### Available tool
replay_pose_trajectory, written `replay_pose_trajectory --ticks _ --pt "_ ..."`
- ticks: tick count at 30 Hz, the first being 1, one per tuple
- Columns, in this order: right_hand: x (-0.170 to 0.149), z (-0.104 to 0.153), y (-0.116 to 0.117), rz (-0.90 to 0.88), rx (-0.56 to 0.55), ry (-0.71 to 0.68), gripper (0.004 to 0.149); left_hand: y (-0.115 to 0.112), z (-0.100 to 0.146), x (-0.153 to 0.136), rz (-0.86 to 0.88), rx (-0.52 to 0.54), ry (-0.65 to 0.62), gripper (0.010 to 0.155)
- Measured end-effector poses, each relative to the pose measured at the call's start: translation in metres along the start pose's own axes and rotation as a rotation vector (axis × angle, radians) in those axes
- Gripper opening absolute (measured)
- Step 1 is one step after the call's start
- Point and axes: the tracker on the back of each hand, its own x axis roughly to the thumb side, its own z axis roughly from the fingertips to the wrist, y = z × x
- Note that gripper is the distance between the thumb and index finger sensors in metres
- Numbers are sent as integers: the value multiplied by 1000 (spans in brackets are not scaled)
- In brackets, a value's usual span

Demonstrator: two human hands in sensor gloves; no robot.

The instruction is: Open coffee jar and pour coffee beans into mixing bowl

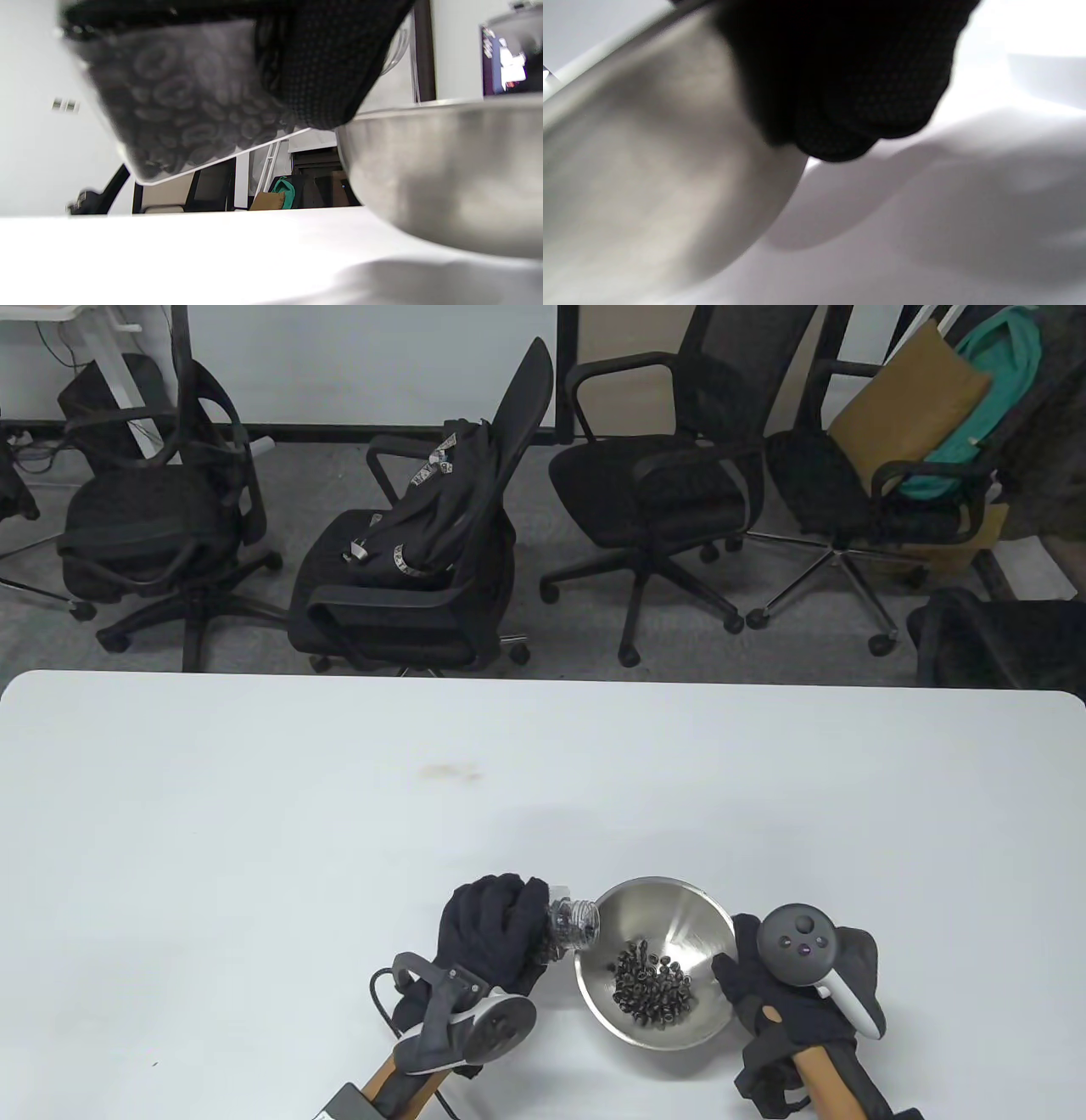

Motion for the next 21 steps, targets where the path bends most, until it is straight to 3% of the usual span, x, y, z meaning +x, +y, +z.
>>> replay_pose_trajectory --ticks 6,13,21 --pt "-4 0 -3 -13 -12 15 42 1 2 -13 306 -13 83 92" --pt "-6 -5 -11 -47 -42 45 41 0 3 -15 347 -6 71 93" --pt "-2 -36 -23 -119 -125 124 43 6 4 -20 401 26 84 93"
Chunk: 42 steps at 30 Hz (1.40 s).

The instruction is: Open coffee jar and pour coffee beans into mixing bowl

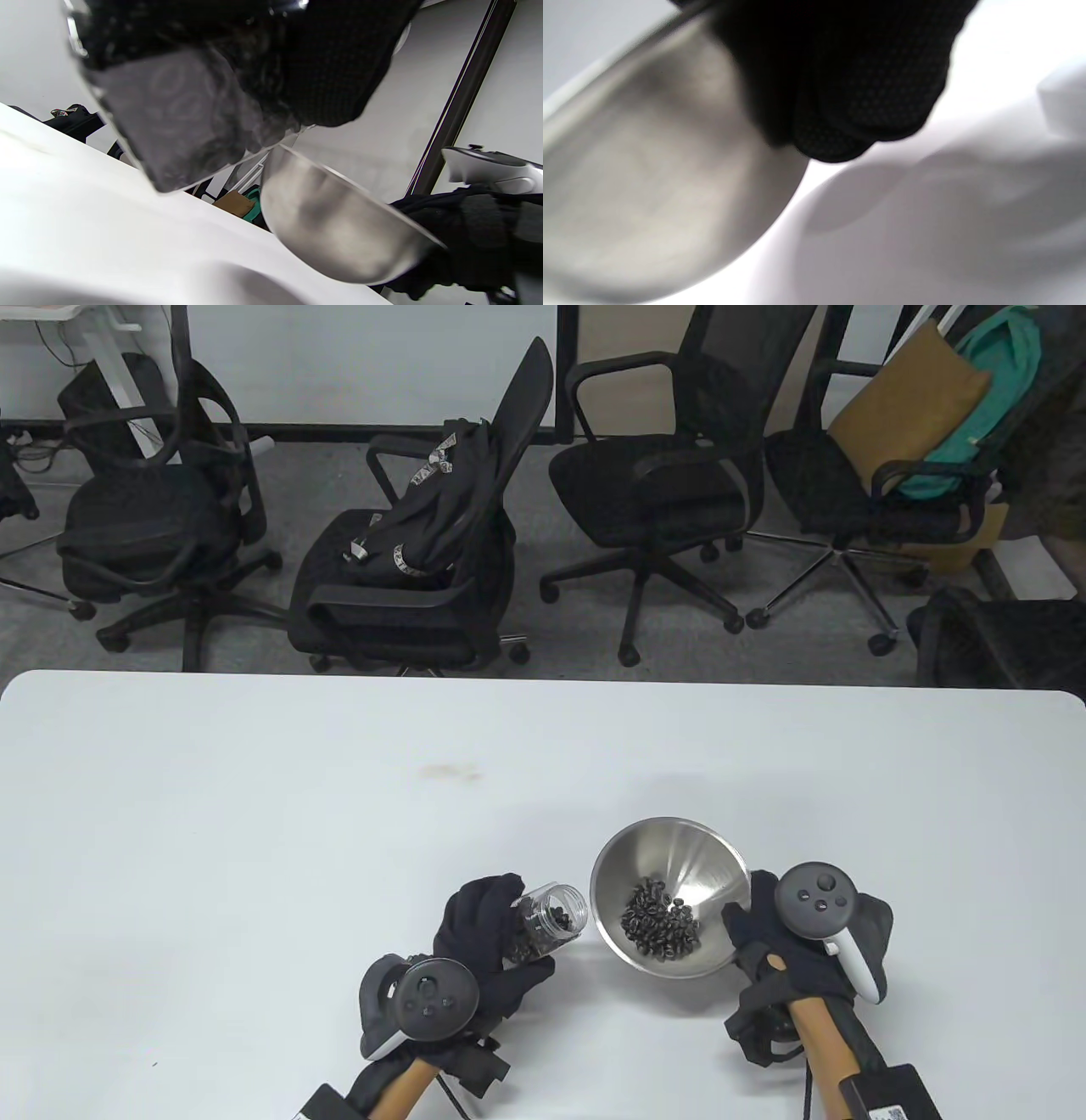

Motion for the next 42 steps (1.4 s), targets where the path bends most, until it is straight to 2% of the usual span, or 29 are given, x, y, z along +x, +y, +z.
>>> replay_pose_trajectory --ticks 7,14,25,30,33,36,38,42 --pt "5 -40 13 -124 34 138 45 3 1 -3 15 16 6 93" --pt "-2 -72 31 -207 11 250 47 6 1 -8 35 25 24 93" --pt "-12 -96 50 -243 24 309 48 7 0 -12 53 21 41 93" --pt "-17 -92 51 -306 21 310 53 5 0 -12 47 12 34 93" --pt "-20 -84 45 -342 39 263 66 5 0 -12 43 8 35 93" --pt "-25 -69 30 -397 89 217 78 4 0 -12 39 5 37 93" --pt "-27 -58 17 -377 97 164 79 4 0 -12 39 3 37 93" --pt "-26 -29 -17 -202 36 19 76 2 -1 -11 30 -8 36 93"
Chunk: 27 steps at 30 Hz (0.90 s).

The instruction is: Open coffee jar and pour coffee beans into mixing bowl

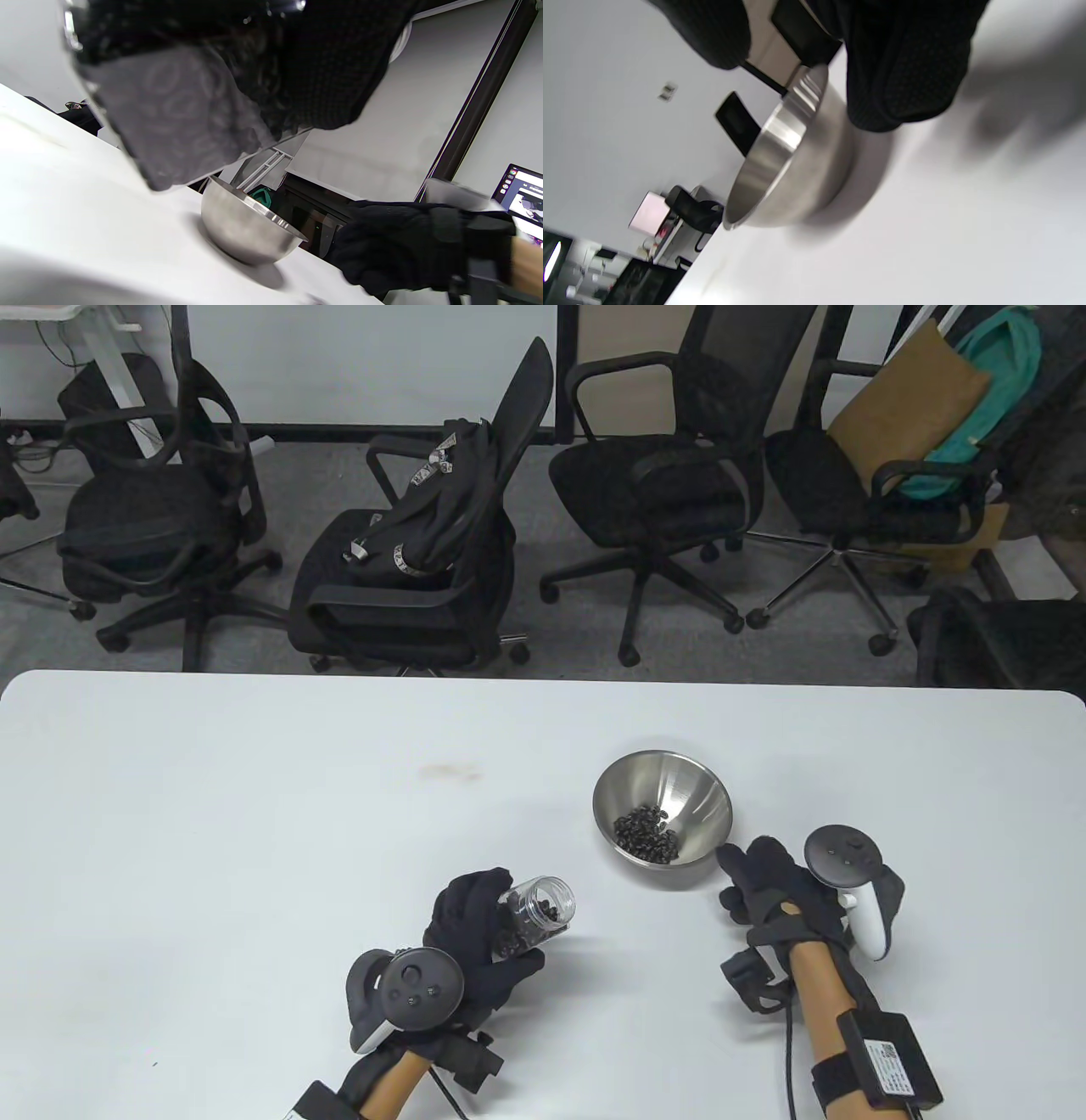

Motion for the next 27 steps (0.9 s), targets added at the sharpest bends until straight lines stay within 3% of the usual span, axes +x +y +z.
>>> replay_pose_trajectory --ticks 3,7,14,23,27 --pt "3 21 -18 168 -97 -68 76 -3 0 1 -16 -16 -6 93" --pt "-1 31 -23 307 -97 -51 76 -5 -1 2 -28 -27 -14 93" --pt "-21 29 -8 703 -2 176 85 -7 -1 4 -42 -38 -28 93" --pt "-38 22 8 856 172 348 91 -9 -1 5 -50 -57 -34 93" --pt "-44 19 11 859 198 366 89 -10 -1 5 -56 -63 -38 93"
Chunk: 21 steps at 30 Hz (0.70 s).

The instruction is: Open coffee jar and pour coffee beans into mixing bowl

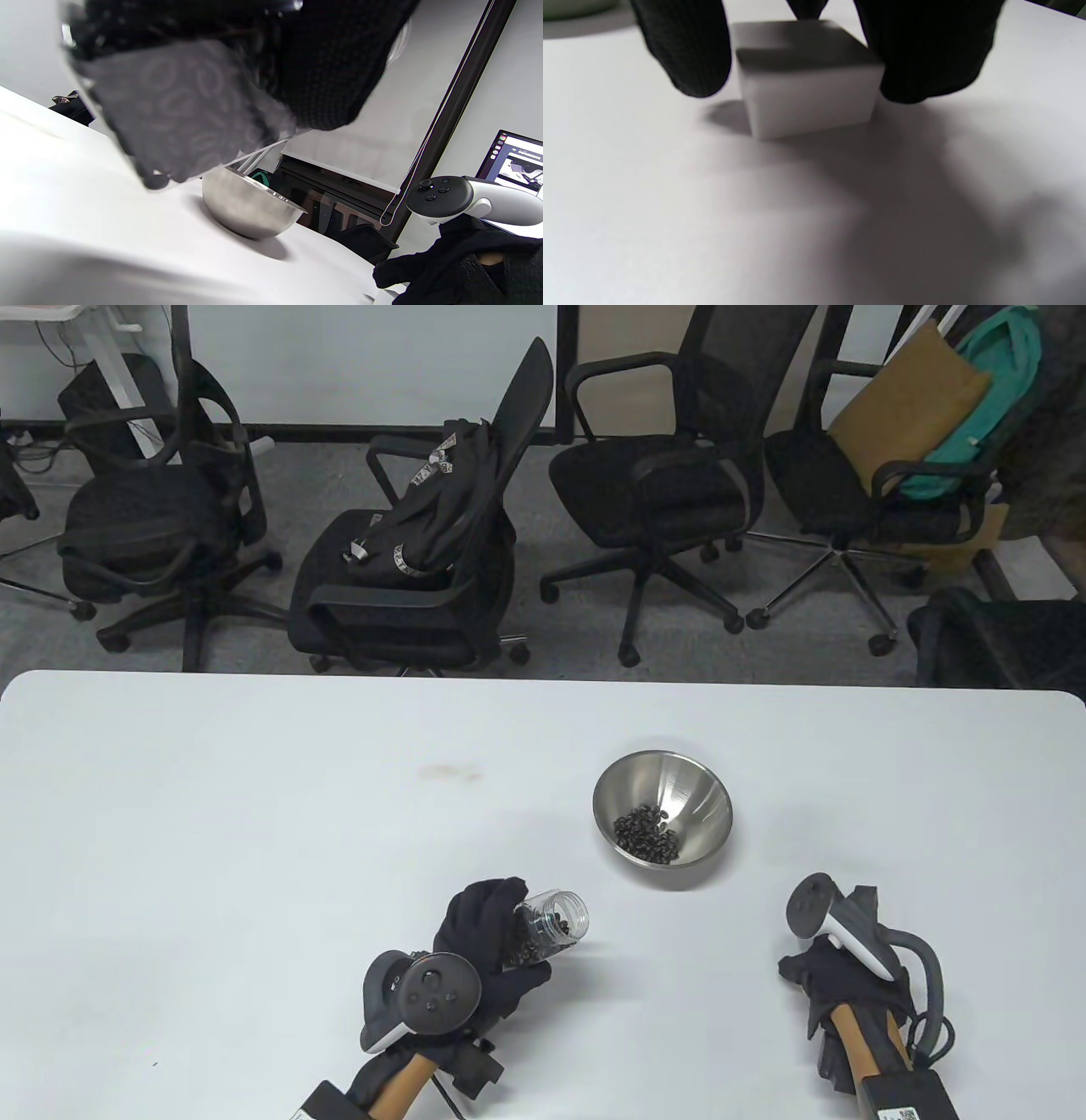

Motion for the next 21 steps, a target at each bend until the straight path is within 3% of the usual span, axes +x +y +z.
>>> replay_pose_trajectory --ticks 8,13,17,20,21 --pt "4 -2 2 7 -11 -14 86 -2 0 0 -6 -13 -1 93" --pt "9 15 -14 -55 -92 -99 86 -3 -1 1 -6 -18 0 93" --pt "15 31 -28 -133 -183 -194 86 -3 -1 1 -6 -25 1 93" --pt "22 44 -38 -188 -267 -332 85 -4 -1 1 -6 -34 0 93" --pt "26 50 -41 -206 -306 -435 85 -5 -2 1 -5 -38 0 93"
